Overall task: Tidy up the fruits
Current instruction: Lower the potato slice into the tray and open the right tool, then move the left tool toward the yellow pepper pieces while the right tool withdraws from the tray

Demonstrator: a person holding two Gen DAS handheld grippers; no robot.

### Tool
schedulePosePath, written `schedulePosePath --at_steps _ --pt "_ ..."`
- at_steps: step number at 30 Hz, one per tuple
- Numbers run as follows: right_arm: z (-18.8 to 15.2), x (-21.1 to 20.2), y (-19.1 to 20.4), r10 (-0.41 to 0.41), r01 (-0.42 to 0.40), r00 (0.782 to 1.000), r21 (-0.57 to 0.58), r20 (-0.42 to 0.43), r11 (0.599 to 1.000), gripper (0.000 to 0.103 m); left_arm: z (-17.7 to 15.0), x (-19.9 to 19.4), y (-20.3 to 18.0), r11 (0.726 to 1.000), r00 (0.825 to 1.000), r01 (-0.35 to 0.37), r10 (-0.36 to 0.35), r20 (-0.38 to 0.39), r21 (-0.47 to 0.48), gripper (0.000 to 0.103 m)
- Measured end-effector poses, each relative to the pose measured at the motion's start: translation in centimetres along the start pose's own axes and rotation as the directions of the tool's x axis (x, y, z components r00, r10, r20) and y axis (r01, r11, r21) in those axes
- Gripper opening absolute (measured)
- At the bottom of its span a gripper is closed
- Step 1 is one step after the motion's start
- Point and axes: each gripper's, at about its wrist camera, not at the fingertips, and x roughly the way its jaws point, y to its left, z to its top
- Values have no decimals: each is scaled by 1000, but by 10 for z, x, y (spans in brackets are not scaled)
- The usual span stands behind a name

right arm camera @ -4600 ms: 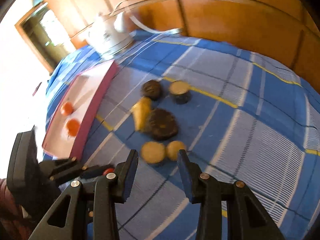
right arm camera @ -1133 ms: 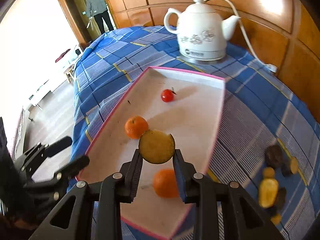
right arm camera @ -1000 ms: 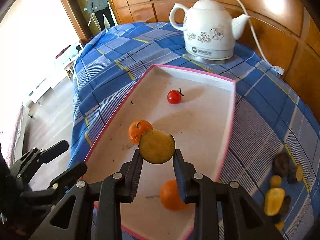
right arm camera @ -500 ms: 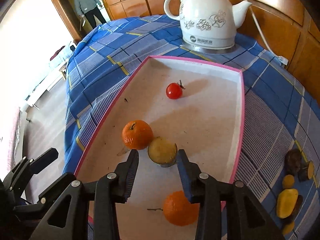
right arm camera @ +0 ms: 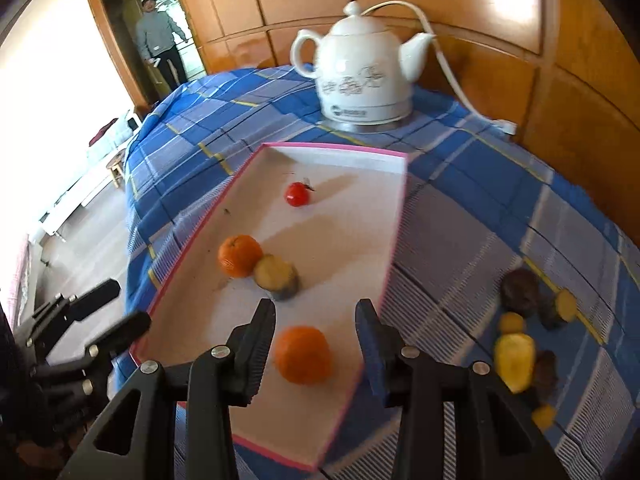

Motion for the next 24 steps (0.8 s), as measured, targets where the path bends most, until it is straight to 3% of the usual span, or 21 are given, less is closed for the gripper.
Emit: schedulePosePath --at_steps 7,17,24 --pt "-24 -41 -67 -110 107 994 97 25 990 42 3 -4 -16 999 999 32 -33 13 39 60" --pt "-67 -76 -173 -272 270 962 257 -26 928 42 6 -6 -55 986 995 104 -104 -3 133 60" --pt "-102 -74 -230 -285 296 954 411 -89 862 42 12 -3 -99 961 986 164 -161 -33 221 60"
